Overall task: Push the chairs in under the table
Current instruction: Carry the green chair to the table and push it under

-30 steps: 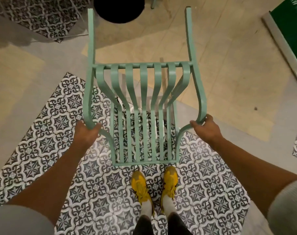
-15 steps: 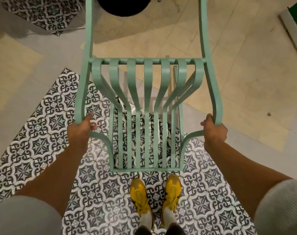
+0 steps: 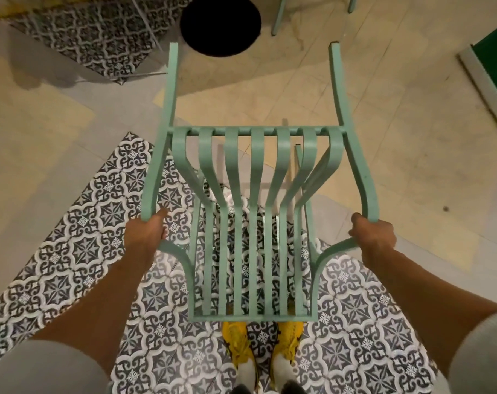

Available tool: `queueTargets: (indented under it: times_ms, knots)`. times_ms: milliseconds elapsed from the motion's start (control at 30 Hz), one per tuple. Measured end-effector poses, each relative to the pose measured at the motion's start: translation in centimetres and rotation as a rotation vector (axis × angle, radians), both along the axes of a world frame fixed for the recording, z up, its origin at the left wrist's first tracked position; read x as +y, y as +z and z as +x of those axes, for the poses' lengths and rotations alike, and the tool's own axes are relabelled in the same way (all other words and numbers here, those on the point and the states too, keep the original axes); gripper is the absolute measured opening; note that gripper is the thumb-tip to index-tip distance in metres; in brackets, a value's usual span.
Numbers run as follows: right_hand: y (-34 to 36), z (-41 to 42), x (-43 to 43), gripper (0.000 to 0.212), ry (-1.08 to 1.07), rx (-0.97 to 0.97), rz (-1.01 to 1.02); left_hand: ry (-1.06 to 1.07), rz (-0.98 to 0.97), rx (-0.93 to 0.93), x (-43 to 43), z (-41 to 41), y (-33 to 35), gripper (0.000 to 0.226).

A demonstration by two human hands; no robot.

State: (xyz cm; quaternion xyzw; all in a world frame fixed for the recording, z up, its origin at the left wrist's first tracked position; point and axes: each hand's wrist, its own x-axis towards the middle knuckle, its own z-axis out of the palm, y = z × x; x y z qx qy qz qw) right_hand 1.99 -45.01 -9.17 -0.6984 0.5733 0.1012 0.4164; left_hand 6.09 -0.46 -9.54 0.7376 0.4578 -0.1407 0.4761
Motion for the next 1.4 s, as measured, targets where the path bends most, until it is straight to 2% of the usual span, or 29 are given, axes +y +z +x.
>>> queueTargets:
  times_ms: [100, 233, 300, 533, 700, 767, 867, 967, 1033, 1233, 1333, 1400]
  knots:
    - [2.3, -0.4, -0.1, 0.047, 0.012, 0.022, -0.020, -0.093, 0.012, -0.010, -0.3, -0.7, 3.5, 0.066]
    - [5.8, -0.4, 0.1, 0.039, 0.052, 0.030, -0.045, -0.133, -0.002, -0.052, -0.3, -1.4, 7.5, 0.082]
    - [7.1, -0.3, 0.2, 0.036, 0.057, 0.043, -0.049, -0.124, 0.010, -0.078, -0.4, -1.7, 8.9, 0.084]
    - [11.6, -0.1, 0.4, 0.056, 0.080, 0.081, -0.104, -0.076, 0.066, -0.019, -0.5, -1.9, 13.5, 0.087]
    - [14.6, 1.0, 0.4, 0.038, 0.166, 0.093, -0.104, -0.083, 0.139, 0.050, -0.7, -0.6, 16.1, 0.091]
    - [15.1, 1.7, 0.5, 0.039, 0.188, 0.072, -0.074, -0.084, 0.151, 0.084, -0.7, -0.2, 16.7, 0.091]
    - [15.2, 2.3, 0.5, 0.047, 0.170, -0.010, -0.035, -0.050, 0.114, 0.091, -0.3, 0.5, 16.9, 0.088]
    - [14.8, 0.8, 0.4, 0.036, 0.185, -0.121, -0.046, -0.008, 0.058, 0.087, -0.1, 1.4, 16.4, 0.084]
    - [13.8, -1.5, 0.4, 0.036, 0.187, -0.162, -0.025, 0.004, 0.045, 0.067, 0.0, 1.9, 16.3, 0.080]
    - [7.5, -7.4, 1.3, 0.045, 0.152, -0.064, 0.142, 0.039, 0.023, 0.056, 0.3, 3.5, 15.5, 0.082]
    - [5.5, -7.5, 1.7, 0.051, 0.098, -0.044, 0.159, 0.034, 0.021, 0.029, 0.0, 4.0, 15.4, 0.073]
    - [5.4, -6.8, 1.7, 0.046, 0.064, -0.013, 0.145, 0.035, 0.015, 0.021, 0.1, 4.2, 15.5, 0.073]
